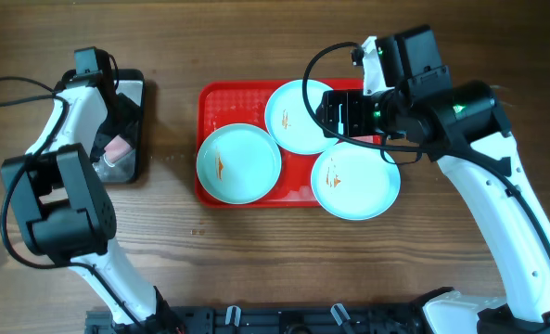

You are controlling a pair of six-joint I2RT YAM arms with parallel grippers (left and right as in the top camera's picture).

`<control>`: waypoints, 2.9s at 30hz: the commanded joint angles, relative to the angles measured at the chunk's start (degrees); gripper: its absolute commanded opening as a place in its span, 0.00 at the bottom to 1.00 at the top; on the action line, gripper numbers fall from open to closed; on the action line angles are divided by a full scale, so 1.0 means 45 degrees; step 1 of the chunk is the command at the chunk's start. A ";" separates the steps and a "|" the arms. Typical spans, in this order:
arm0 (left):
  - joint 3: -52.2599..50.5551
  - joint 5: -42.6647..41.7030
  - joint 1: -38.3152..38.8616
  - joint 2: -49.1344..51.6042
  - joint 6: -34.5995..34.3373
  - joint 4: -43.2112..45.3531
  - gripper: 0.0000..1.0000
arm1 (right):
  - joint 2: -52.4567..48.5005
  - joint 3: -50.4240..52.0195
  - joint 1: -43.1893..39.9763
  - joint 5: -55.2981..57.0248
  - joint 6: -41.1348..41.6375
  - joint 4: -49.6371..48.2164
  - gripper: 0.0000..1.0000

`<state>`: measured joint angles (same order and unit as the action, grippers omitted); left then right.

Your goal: Clean dirty plates on tray and stack at the side

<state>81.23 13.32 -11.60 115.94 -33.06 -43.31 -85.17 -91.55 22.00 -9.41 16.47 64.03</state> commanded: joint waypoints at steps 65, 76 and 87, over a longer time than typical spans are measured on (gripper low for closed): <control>-0.0719 -0.5673 0.3551 -0.4551 0.1909 -0.2327 0.04 | -0.7048 0.3599 0.3123 0.0151 0.6387 -0.6091 0.05; -0.2404 -0.5241 0.6237 -0.4512 0.2312 -0.0238 0.04 | -0.7485 0.3599 0.3094 -0.0214 0.6708 -0.6606 0.04; -0.6926 -0.2744 0.7470 -0.4498 0.2482 0.5357 0.04 | -0.7485 0.3599 0.3099 -0.0486 0.6688 -0.6751 0.04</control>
<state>52.71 -3.38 21.76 96.42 -23.38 -22.13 -116.20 -75.61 35.81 -11.14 45.45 34.02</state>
